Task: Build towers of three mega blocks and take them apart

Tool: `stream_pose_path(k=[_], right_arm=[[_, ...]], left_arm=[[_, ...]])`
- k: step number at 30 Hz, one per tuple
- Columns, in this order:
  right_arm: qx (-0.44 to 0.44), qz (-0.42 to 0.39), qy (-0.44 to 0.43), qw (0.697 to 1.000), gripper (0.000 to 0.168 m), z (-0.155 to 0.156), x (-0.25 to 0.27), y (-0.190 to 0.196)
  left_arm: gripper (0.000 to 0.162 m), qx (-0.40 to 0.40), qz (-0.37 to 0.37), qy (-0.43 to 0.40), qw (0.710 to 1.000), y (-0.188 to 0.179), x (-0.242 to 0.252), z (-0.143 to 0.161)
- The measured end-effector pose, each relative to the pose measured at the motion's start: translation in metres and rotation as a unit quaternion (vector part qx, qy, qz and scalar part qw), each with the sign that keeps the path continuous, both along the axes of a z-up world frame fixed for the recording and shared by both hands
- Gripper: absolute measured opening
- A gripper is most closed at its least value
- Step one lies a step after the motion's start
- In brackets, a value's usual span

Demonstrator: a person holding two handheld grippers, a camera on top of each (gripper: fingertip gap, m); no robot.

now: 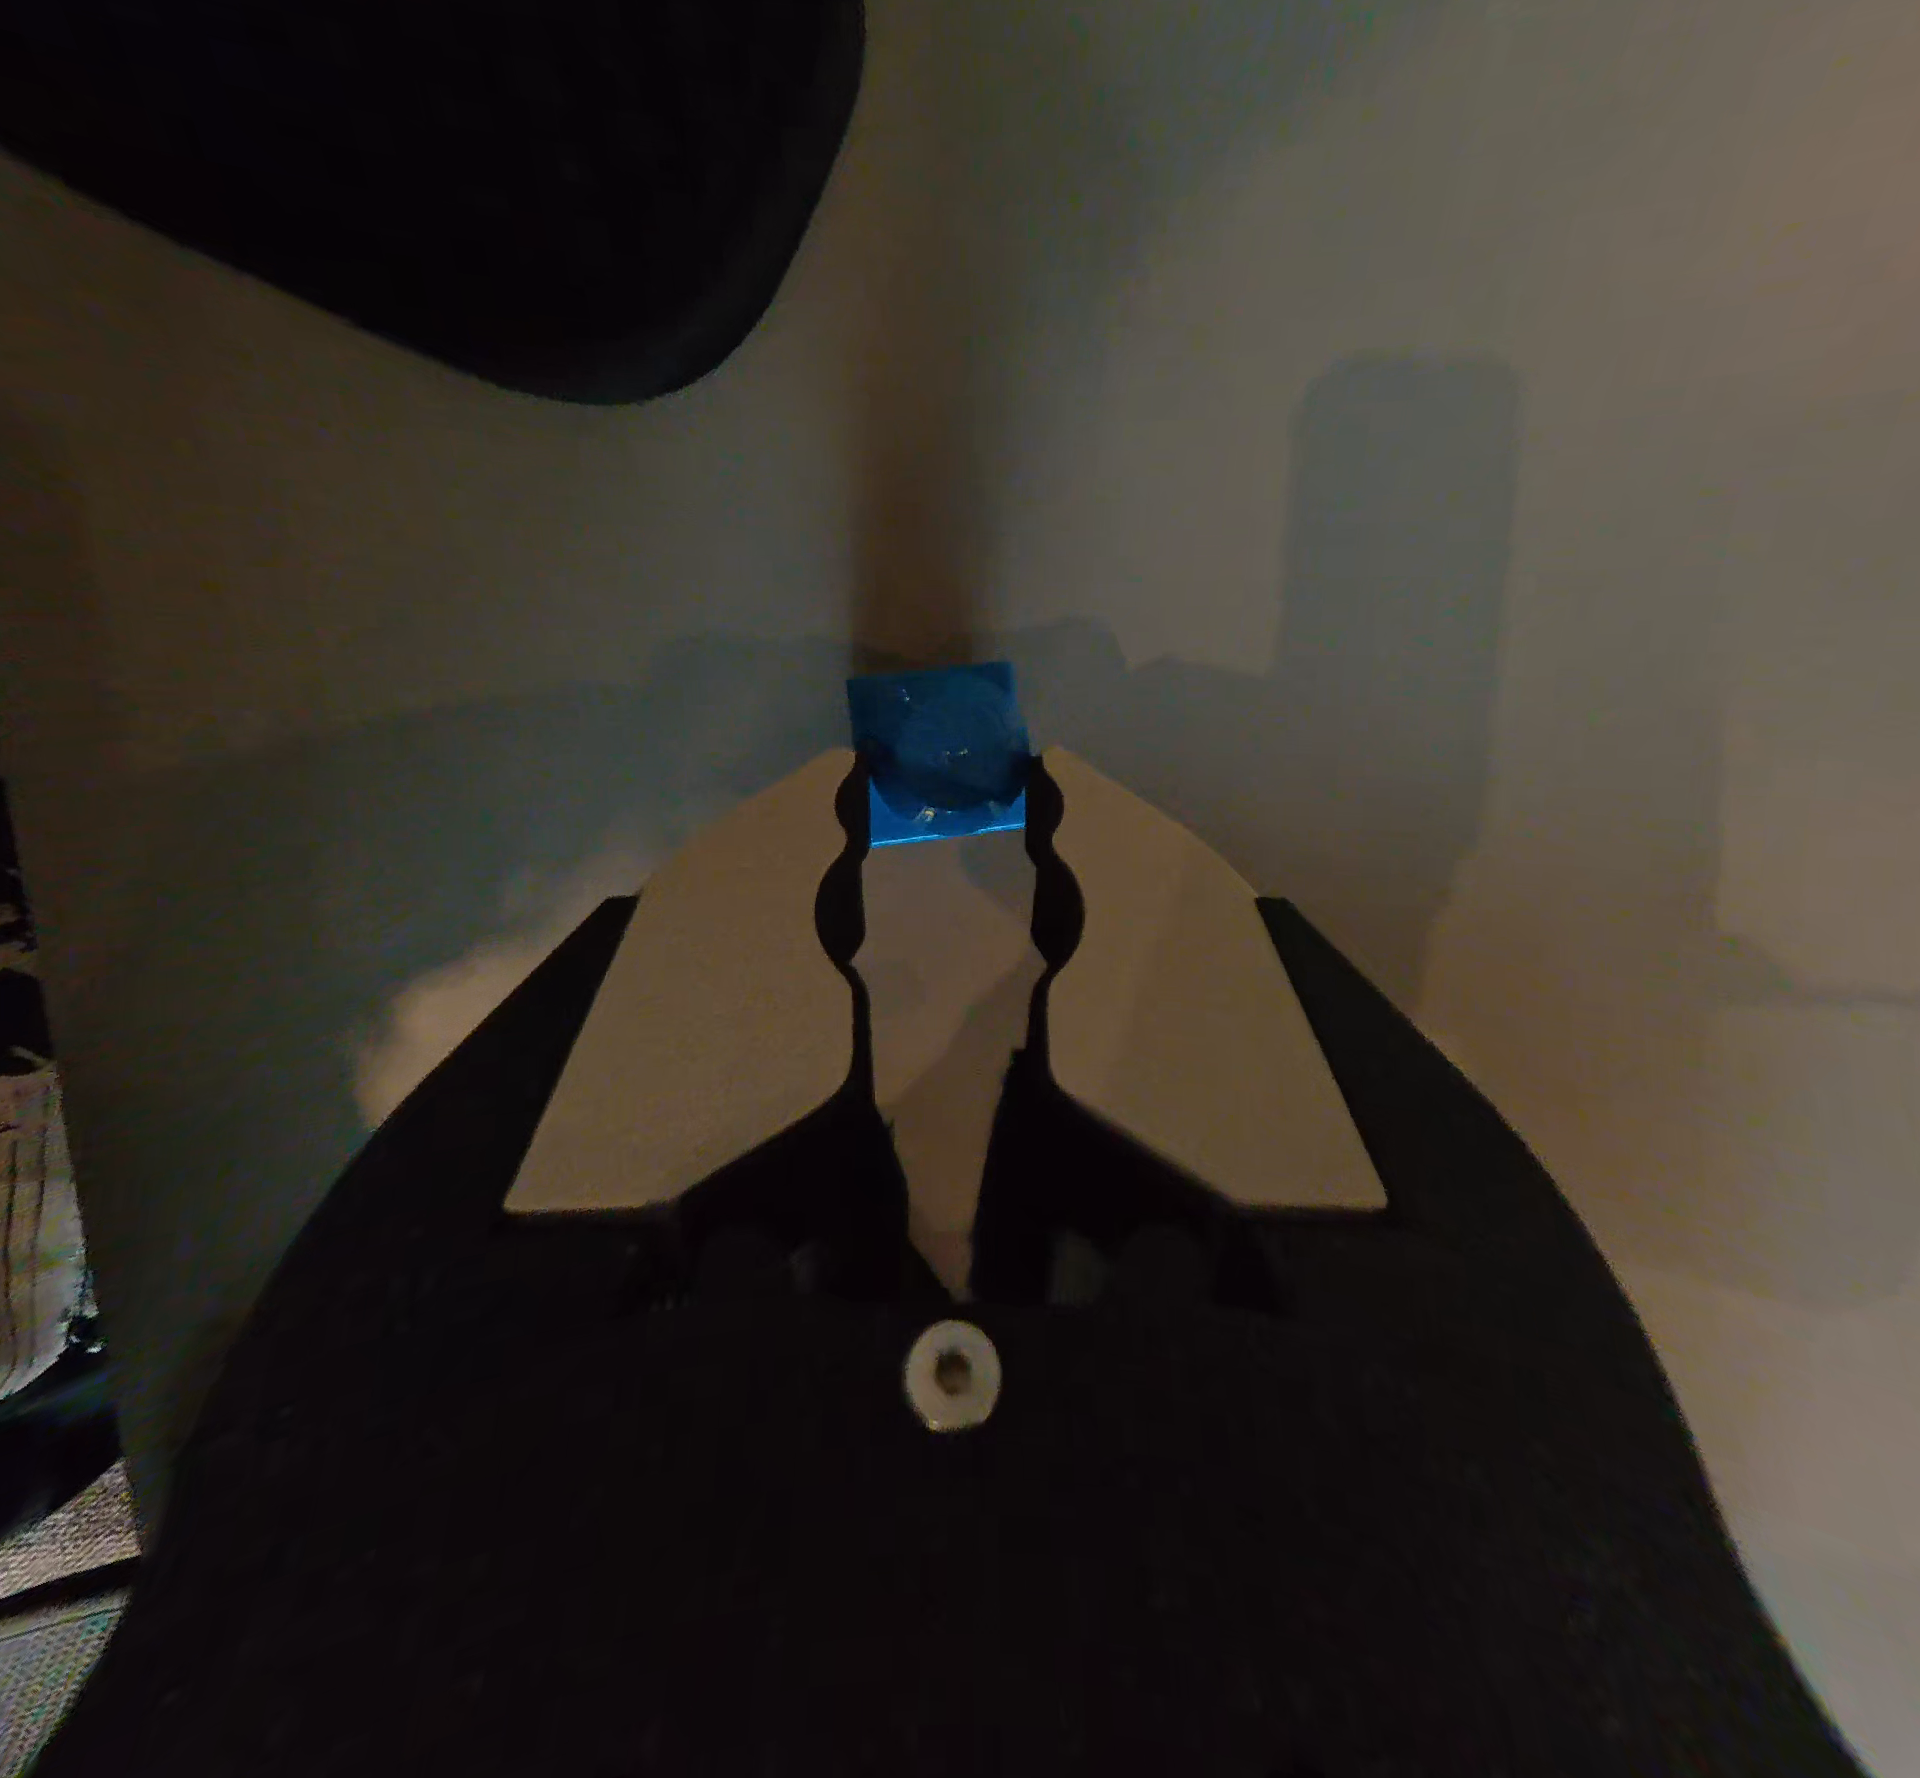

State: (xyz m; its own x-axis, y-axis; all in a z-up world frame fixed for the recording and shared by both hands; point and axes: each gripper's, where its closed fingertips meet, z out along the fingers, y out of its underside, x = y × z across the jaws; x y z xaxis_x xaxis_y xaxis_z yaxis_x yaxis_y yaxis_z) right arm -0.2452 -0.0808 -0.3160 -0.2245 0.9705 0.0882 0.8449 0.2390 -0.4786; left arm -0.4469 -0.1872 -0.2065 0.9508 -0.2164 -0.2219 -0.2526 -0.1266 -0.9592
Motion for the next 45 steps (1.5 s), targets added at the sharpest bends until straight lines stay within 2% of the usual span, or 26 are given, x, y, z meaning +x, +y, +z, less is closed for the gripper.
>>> stream_pose_path(k=[2, 7, 11, 14, 20, 24, 29, 34, 38, 41, 45], right_arm=[[0.003, -0.005, 0.001, 1.000, 0.028, -0.001, 0.000, 0.002], [0.001, -0.016, 0.023, 1.000, 0.045, 0.004, 0.000, 0.001], [-0.003, -0.034, 0.072, 0.997, 0.049, 0.021, 0.001, 0.000], [-0.003, -0.055, 0.121, 0.991, 0.050, 0.038, 0.006, -0.003], [0.000, -0.069, 0.183, 0.981, 0.049, 0.058, 0.019, -0.014], [0.007, -0.061, 0.180, 0.982, 0.049, 0.059, 0.027, -0.023], [0.015, -0.064, 0.184, 0.981, 0.049, 0.061, 0.033, -0.024], [0.016, -0.073, 0.187, 0.979, 0.049, 0.061, 0.039, -0.021], [0.015, -0.073, 0.189, 0.979, 0.049, 0.061, 0.040, -0.021], [0.011, -0.069, 0.190, 0.979, 0.049, 0.060, 0.037, -0.024], [0.002, -0.052, 0.199, 0.979, 0.049, 0.061, 0.028, -0.031]], left_arm=[[0.062, -0.004, 0.008, 0.003, 1.000, -0.001, -0.003, -0.001], [0.059, -0.035, 0.043, 0.008, 0.998, -0.007, -0.021, -0.006], [0.054, -0.055, 0.122, 0.026, 0.991, -0.020, -0.062, -0.002], [0.052, -0.102, 0.157, 0.051, 0.981, -0.032, -0.093, -0.006], [0.046, -0.282, 0.107, 0.091, 0.949, -0.036, -0.121, -0.048], [0.042, -0.351, 0.070, 0.078, 0.930, -0.025, -0.126, -0.067], [0.041, -0.417, 0.065, 0.085, 0.903, -0.014, -0.135, -0.093], [0.037, -0.447, 0.077, 0.103, 0.885, -0.011, -0.139, -0.109], [0.033, -0.438, 0.091, 0.110, 0.888, -0.007, -0.143, -0.106], [0.032, -0.417, 0.097, 0.110, 0.897, -0.006, -0.143, -0.095], [0.032, -0.356, 0.093, 0.095, 0.925, -0.003, -0.134, -0.061]])
